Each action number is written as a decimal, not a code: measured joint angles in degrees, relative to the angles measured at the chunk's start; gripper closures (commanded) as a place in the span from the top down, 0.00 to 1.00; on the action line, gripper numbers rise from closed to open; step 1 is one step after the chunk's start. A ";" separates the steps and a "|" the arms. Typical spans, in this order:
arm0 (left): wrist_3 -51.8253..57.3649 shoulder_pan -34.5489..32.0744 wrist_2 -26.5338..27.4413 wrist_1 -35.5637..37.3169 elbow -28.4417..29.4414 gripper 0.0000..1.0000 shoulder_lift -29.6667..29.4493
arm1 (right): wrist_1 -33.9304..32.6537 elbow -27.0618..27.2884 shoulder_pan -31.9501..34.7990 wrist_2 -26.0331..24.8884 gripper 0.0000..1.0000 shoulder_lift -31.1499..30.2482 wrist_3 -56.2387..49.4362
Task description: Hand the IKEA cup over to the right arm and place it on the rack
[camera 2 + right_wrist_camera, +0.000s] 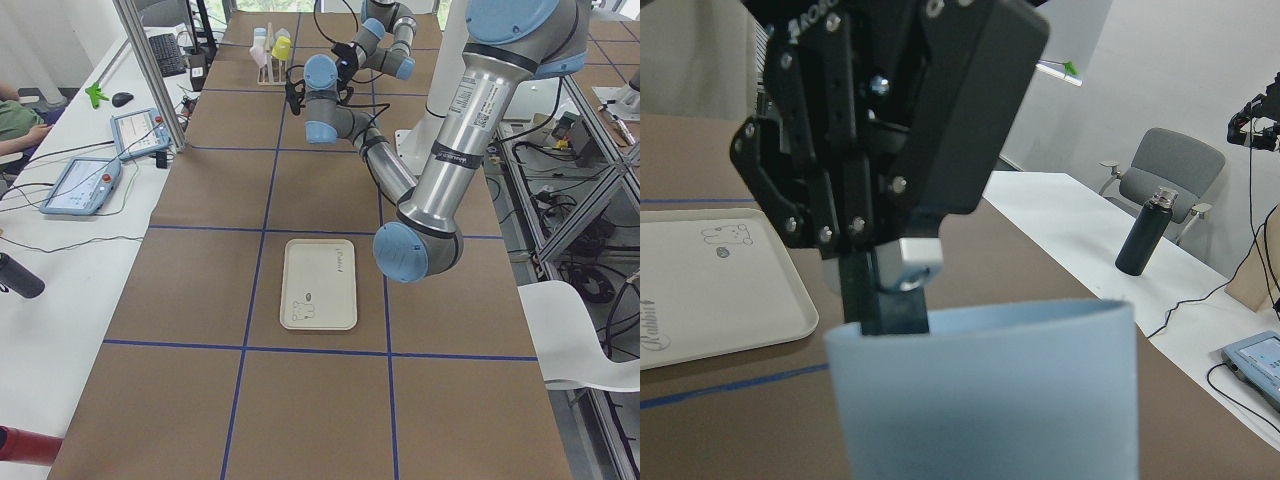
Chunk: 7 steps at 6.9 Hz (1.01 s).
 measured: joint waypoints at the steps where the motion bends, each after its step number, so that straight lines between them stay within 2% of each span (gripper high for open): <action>1: 0.02 0.00 0.03 0.00 0.03 0.00 0.02 | 0.00 0.11 -0.11 -0.07 0.63 0.00 -0.10; 2: 0.05 0.00 0.04 0.00 0.06 0.70 0.05 | 0.00 0.39 -0.13 -0.08 0.53 0.00 -0.16; 3: 0.13 0.00 0.03 -0.01 0.07 1.00 0.06 | -0.04 0.84 -0.24 -0.10 0.51 -0.08 -0.19; 7: 3.02 -1.00 -0.43 -0.07 -0.42 1.00 0.29 | -0.16 1.18 -0.32 -0.31 0.51 -0.54 -0.16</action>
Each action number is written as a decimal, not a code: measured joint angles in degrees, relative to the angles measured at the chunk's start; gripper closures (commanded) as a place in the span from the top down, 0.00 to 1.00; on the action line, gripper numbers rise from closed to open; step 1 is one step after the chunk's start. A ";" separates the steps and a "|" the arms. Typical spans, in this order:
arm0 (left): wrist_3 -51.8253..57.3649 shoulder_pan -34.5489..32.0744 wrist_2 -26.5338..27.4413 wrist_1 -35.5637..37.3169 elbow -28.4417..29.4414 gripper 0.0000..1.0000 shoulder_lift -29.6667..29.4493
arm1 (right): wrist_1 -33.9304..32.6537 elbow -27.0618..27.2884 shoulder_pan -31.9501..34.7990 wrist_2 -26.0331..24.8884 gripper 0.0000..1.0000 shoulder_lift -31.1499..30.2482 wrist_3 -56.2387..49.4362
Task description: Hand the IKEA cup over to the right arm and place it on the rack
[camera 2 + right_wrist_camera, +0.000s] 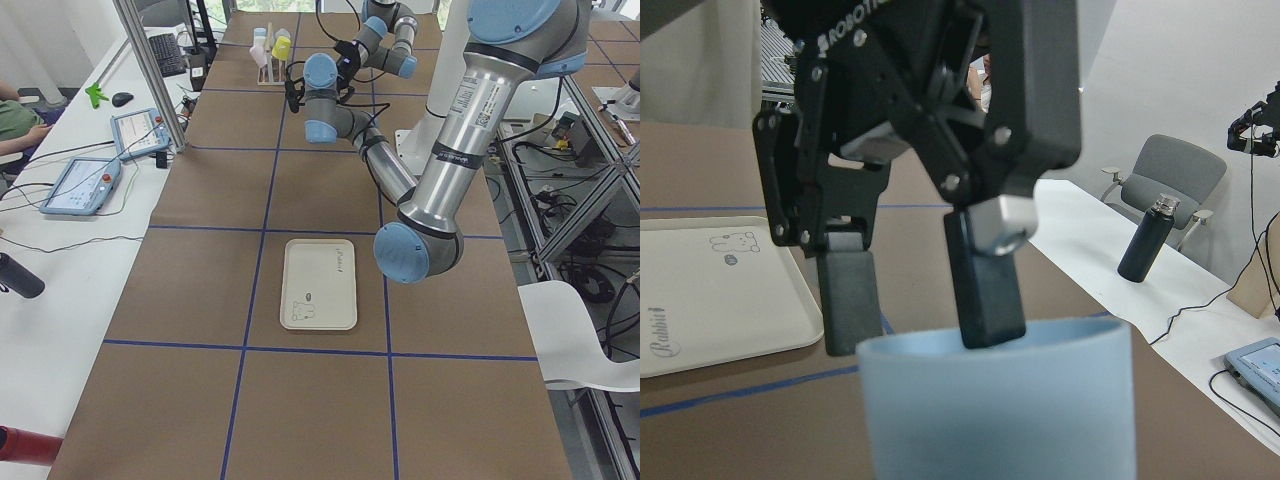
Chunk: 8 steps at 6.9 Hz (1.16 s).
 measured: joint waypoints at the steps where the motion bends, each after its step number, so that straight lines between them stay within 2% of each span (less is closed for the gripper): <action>1: 0.93 -0.87 -0.12 0.10 0.14 1.00 0.38 | -0.29 0.00 0.24 0.01 0.51 0.02 0.22; 3: 6.53 -3.48 -0.12 0.47 0.53 1.00 3.87 | -3.96 0.49 1.75 0.08 0.52 0.17 2.36; 5: 17.86 -6.81 0.07 5.66 0.44 1.00 8.33 | -14.55 3.93 3.62 0.39 0.53 0.24 6.99; 7: 36.46 -11.49 0.89 14.49 0.41 1.00 13.66 | -28.97 7.80 6.99 3.33 0.56 0.21 8.78; 8: 48.93 -14.82 2.54 18.33 0.47 1.00 17.68 | -34.48 8.96 10.12 7.89 0.63 0.04 8.94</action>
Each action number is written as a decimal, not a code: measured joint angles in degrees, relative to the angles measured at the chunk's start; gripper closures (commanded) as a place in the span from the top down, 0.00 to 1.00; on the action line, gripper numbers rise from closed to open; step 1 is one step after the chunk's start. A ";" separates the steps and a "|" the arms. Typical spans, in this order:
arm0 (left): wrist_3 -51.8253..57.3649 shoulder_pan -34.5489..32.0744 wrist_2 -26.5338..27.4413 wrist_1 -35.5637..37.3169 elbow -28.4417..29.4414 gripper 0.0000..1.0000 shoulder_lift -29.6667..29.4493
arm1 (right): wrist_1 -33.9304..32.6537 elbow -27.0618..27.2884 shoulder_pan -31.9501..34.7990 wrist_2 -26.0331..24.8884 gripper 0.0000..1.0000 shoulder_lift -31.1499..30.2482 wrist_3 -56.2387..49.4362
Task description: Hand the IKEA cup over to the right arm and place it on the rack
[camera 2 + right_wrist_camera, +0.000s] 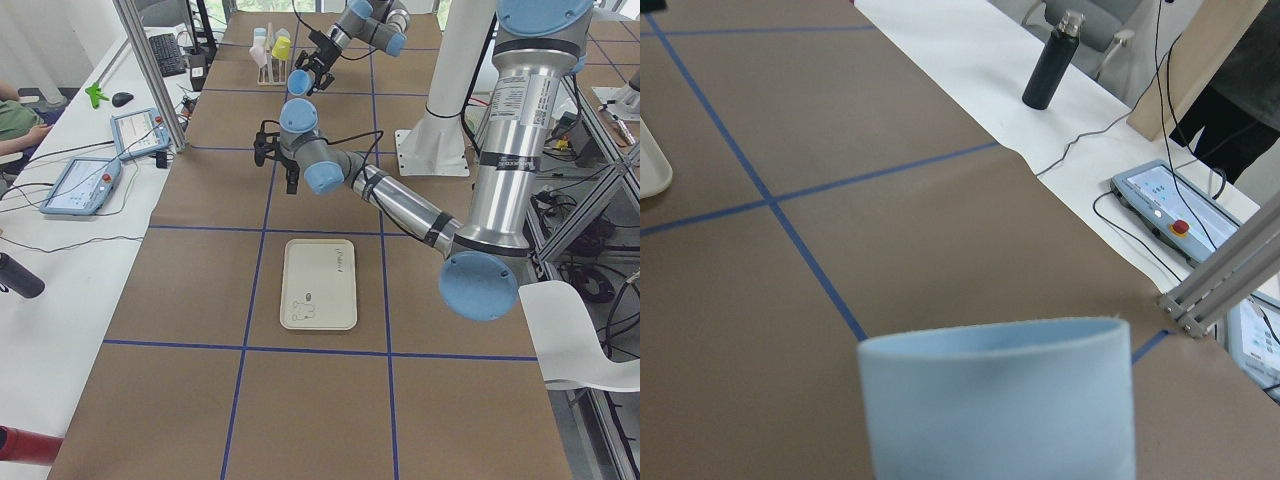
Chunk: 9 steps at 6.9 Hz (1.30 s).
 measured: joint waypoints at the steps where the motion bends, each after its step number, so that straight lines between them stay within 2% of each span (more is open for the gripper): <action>1: 11.25 -2.83 1.74 2.43 0.36 1.00 3.57 | -4.88 0.53 4.38 7.03 0.64 -0.33 -0.28; 2: 20.60 -5.31 2.55 3.43 1.23 1.00 6.22 | -10.57 0.78 10.11 16.63 0.64 -0.74 -2.17; 3: 27.14 -7.49 2.65 3.74 2.30 1.00 7.80 | -14.48 0.93 14.63 23.43 0.64 -1.80 -5.59; 4: 31.64 -9.39 2.46 3.84 3.46 1.00 8.52 | -16.52 1.04 17.81 26.52 0.64 -4.24 -10.48; 6: 34.61 -10.87 2.31 3.88 4.46 1.00 8.92 | -18.88 1.28 23.08 27.76 0.64 -10.80 -24.02; 7: 34.78 -10.98 2.29 3.88 4.50 1.00 8.98 | -23.12 1.77 25.36 26.56 0.64 -12.95 -32.14; 9: 34.48 -10.95 2.23 3.86 4.55 1.00 9.00 | -36.90 3.77 27.01 17.85 0.64 -13.32 -45.86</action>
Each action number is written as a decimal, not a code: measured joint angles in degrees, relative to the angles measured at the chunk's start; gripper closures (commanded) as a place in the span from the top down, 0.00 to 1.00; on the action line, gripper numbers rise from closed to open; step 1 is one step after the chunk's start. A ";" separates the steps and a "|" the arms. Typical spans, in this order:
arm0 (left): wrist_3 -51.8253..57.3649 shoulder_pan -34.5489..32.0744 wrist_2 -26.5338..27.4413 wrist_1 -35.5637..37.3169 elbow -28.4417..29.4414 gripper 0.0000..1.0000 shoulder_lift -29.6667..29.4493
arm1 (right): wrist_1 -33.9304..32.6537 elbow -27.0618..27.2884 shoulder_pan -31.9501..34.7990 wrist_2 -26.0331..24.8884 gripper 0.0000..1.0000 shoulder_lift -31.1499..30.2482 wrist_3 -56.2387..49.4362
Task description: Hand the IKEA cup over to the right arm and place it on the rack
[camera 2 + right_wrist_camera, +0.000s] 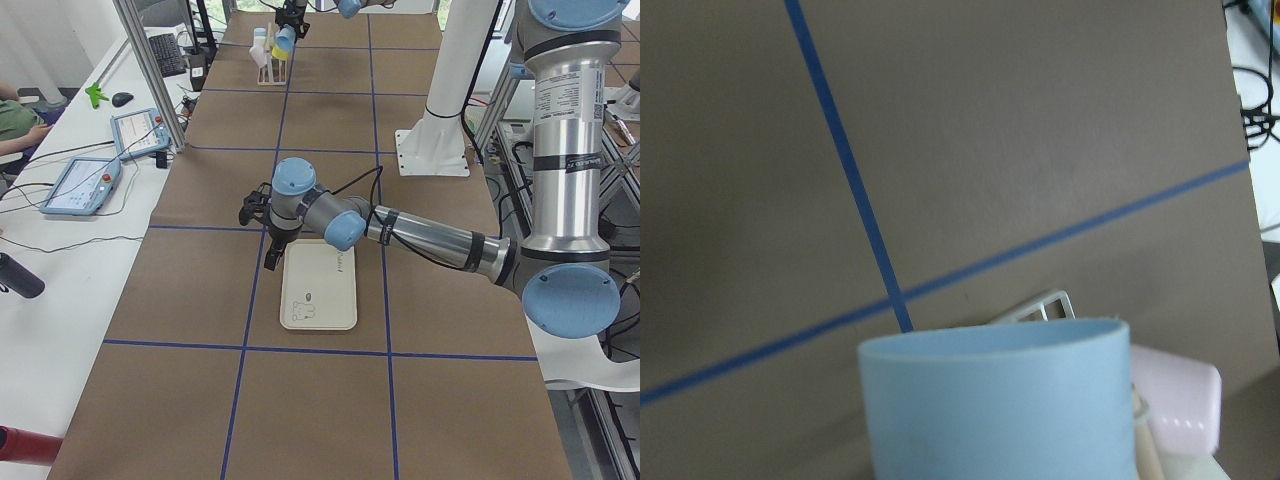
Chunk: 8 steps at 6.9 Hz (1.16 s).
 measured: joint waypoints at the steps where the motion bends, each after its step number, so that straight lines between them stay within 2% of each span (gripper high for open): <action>1: -0.11 0.08 -0.02 -0.04 0.01 1.00 -0.01 | -5.55 0.55 0.04 -5.32 0.64 0.45 -5.54; 2: -0.18 0.12 -0.02 -0.06 0.00 1.00 -0.02 | -9.29 0.51 -0.03 -10.64 0.66 0.50 -10.91; 4: -0.28 0.14 -0.03 -0.13 -0.01 1.00 -0.02 | -11.62 -1.96 -1.22 -18.27 0.70 0.34 -18.17; 8: -0.41 0.11 -0.03 -0.25 0.06 1.00 -0.02 | -11.47 -6.77 -5.30 -24.53 0.75 0.54 -19.62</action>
